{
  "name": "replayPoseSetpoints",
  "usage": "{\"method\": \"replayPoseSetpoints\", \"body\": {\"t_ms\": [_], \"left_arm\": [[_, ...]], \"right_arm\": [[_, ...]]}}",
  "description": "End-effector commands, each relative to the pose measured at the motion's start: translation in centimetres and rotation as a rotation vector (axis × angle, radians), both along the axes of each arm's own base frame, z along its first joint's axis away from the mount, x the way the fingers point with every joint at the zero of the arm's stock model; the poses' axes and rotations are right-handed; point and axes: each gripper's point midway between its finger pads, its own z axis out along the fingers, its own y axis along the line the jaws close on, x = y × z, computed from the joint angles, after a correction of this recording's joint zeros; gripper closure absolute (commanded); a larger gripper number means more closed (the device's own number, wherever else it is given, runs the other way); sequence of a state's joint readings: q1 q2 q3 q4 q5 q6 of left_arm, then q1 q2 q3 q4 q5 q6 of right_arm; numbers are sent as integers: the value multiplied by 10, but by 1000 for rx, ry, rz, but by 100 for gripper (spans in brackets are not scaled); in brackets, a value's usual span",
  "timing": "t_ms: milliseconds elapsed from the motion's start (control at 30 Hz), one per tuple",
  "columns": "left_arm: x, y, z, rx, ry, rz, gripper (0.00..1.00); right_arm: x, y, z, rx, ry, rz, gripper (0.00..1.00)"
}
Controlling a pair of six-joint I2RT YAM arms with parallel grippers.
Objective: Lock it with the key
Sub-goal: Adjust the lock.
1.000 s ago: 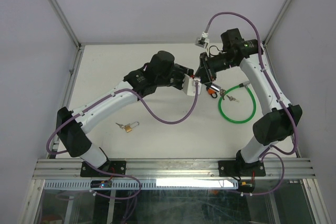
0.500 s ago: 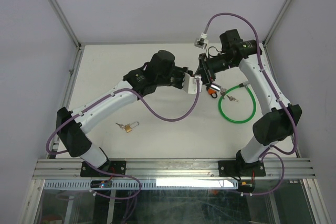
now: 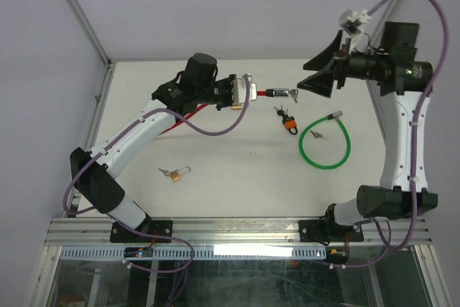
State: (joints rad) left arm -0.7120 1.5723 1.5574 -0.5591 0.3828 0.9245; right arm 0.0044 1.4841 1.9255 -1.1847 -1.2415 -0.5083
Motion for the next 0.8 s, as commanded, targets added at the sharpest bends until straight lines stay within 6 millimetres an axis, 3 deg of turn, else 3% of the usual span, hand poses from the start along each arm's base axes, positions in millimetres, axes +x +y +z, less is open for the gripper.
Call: {"method": "replayPoseSetpoints", "body": {"t_ms": [0, 167, 300, 333, 467, 600, 767], "left_arm": [[-20, 10, 86, -237, -14, -87, 100], [-24, 15, 123, -380, 120, -111, 100], [-31, 19, 161, -480, 212, -170, 100], [-32, 21, 174, -513, 226, -187, 100], [-48, 32, 219, -633, 322, -310, 100], [-77, 44, 253, -734, 394, -481, 100], [-101, 49, 267, -780, 536, -627, 100]], "right_arm": [[-28, -29, 66, 182, -142, 19, 16], [-24, -46, 53, 197, -205, -44, 16], [-16, -56, 38, 242, -23, -112, 17], [-7, -59, 33, 209, -131, -121, 17], [5, -59, 8, 194, -137, -158, 18], [5, -40, -21, 168, -149, -127, 18], [-20, 8, -53, 119, -217, 6, 18]]}}
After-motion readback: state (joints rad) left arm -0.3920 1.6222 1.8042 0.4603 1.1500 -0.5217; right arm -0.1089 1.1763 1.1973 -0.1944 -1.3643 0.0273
